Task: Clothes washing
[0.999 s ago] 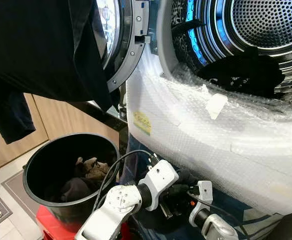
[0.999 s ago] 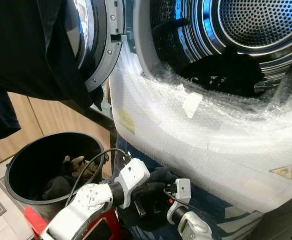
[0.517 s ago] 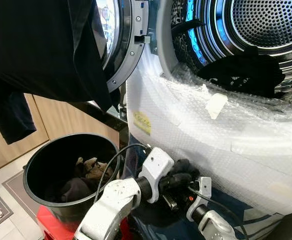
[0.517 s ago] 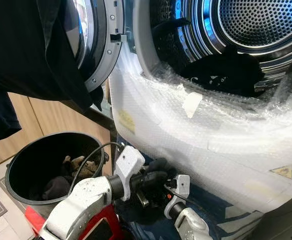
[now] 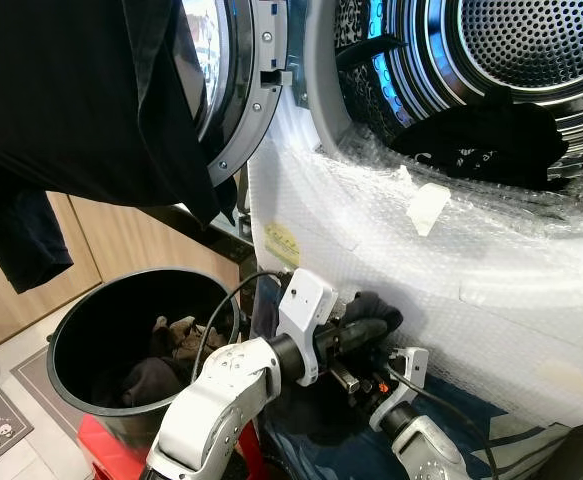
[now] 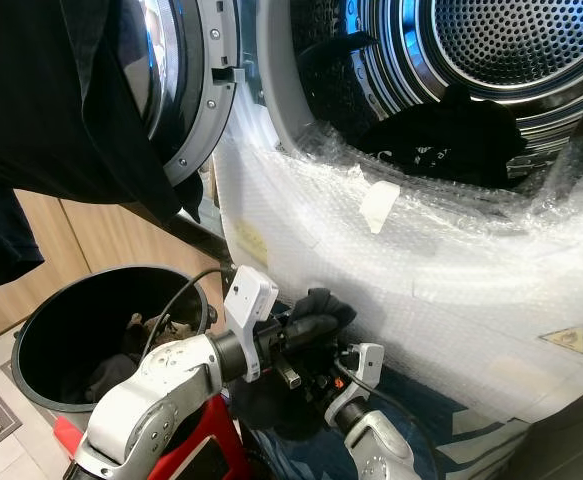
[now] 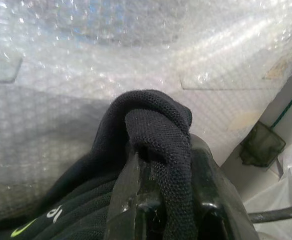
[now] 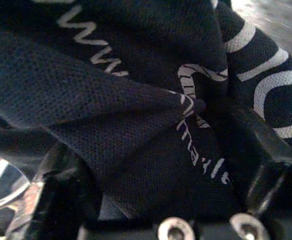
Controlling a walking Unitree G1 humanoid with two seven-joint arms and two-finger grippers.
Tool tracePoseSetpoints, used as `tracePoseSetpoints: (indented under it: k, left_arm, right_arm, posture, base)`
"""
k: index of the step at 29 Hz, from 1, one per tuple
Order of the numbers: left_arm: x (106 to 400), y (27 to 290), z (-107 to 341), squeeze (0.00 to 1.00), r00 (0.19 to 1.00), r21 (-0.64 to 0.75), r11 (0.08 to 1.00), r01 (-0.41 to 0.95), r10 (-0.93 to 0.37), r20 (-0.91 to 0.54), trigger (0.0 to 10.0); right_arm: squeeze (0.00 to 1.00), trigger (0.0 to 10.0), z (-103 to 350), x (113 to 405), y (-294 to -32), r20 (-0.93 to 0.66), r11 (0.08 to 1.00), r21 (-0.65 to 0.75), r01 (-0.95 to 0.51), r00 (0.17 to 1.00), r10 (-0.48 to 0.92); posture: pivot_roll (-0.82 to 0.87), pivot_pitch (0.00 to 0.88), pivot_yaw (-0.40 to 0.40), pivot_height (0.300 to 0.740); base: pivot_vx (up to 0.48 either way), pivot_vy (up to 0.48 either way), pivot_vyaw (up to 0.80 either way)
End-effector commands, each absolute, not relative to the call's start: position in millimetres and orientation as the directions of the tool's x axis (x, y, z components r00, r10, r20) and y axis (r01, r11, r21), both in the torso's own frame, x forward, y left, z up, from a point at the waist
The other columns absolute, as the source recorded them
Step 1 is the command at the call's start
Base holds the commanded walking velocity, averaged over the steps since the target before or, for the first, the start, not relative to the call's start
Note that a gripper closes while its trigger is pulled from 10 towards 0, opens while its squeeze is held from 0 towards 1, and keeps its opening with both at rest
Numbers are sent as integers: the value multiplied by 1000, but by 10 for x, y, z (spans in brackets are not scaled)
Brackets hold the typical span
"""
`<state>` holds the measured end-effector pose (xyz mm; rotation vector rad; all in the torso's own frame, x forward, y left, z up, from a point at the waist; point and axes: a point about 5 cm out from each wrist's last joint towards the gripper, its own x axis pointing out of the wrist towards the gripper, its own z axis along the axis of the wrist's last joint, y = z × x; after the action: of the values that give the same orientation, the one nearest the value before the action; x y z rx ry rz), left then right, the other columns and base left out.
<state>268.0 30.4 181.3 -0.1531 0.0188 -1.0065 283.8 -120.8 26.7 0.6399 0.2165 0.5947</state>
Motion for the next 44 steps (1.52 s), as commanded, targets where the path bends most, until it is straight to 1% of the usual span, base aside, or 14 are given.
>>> tracePoseSetpoints:
  k: [1,4,9,14,27,31,37,44]
  left_arm:
    - [2658,268,1959,0,508,-115,497,860,-855,102,0]
    - [2655,260,1962,0,503,-99,495,863,-859,93,0]
    - [2630,280,1987,0,500,-76,495,865,-862,80,0]
    - [2612,290,1984,0,496,-85,490,868,-865,78,0]
    - [2622,328,2043,0,507,-33,506,862,-859,71,0]
    - [2646,412,2088,0,531,-1,532,847,-845,69,0]
    - [2631,450,2143,0,536,33,540,841,-841,76,0]
    - [2603,452,2146,0,541,36,544,838,-838,77,0]
  right_arm:
    - [0,0,263,2815,-1173,-10,630,611,-479,792,610]
    - [0,0,252,2785,-1155,-2,614,616,-494,778,628]
    - [0,0,291,2745,-1158,35,572,621,-536,748,663]
    - [0,0,294,2740,-1188,40,570,626,-532,752,658]
    - [0,0,328,2754,-1165,46,563,622,-544,743,668]
    - [0,0,335,2752,-1137,45,560,616,-553,735,676]
    - [0,0,326,2747,-1108,41,552,617,-561,723,689]
    - [0,0,351,2785,-1139,41,561,608,-562,728,684]
  posture:
    - [288,20,-14,740]
    - [293,14,-20,740]
    - [290,29,-14,740]
    - [288,33,-17,740]
    - [297,21,-22,740]
    - [295,15,-27,740]
    - [307,5,-37,740]
    - [316,0,-43,740]
  base:
    - [0,0,0]
    - [0,0,0]
    - [0,0,0]
    - [0,0,0]
    - [0,0,0]
    - [0,0,0]
    - [0,0,0]
    - [0,0,0]
